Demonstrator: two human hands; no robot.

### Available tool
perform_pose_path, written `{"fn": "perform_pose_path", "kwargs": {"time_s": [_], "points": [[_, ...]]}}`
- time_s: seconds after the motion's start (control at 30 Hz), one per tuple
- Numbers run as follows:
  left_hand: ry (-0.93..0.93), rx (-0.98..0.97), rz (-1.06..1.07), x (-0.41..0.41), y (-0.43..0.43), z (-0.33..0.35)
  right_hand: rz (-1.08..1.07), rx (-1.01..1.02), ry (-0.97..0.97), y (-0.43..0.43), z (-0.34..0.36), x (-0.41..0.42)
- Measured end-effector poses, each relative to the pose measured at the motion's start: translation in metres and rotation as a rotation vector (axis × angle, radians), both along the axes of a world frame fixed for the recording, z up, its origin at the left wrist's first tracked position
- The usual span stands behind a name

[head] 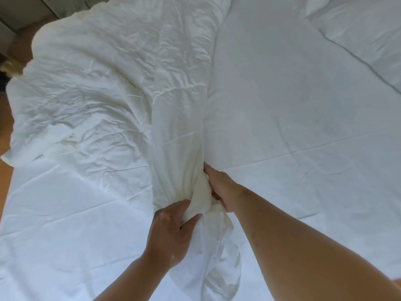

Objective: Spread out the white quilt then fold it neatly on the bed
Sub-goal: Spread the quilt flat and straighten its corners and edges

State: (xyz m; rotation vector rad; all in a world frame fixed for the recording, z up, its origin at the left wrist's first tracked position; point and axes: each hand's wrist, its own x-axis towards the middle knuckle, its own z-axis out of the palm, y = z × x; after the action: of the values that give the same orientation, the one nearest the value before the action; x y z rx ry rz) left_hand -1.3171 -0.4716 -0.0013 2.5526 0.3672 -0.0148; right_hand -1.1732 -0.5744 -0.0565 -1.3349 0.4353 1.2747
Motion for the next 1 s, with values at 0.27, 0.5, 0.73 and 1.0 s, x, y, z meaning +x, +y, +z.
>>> {"fn": "perform_pose_path", "kwargs": {"time_s": [0.27, 0.5, 0.73, 1.0], "points": [[0.004, -0.049, -0.02, -0.017, 0.007, 0.01, 0.122, -0.069, -0.203, 0.013, 0.007, -0.005], [0.026, 0.095, -0.084, 0.005, -0.006, 0.022, -0.165, 0.052, -0.379, -0.074, 0.038, 0.011], [0.139, 0.08, -0.366, 0.048, -0.077, 0.028, -0.036, -0.612, -0.984, -0.188, 0.094, -0.028], [0.479, -0.184, -0.001, 0.077, -0.085, 0.006, 0.458, -0.674, -1.011, -0.124, 0.013, -0.078]]}}
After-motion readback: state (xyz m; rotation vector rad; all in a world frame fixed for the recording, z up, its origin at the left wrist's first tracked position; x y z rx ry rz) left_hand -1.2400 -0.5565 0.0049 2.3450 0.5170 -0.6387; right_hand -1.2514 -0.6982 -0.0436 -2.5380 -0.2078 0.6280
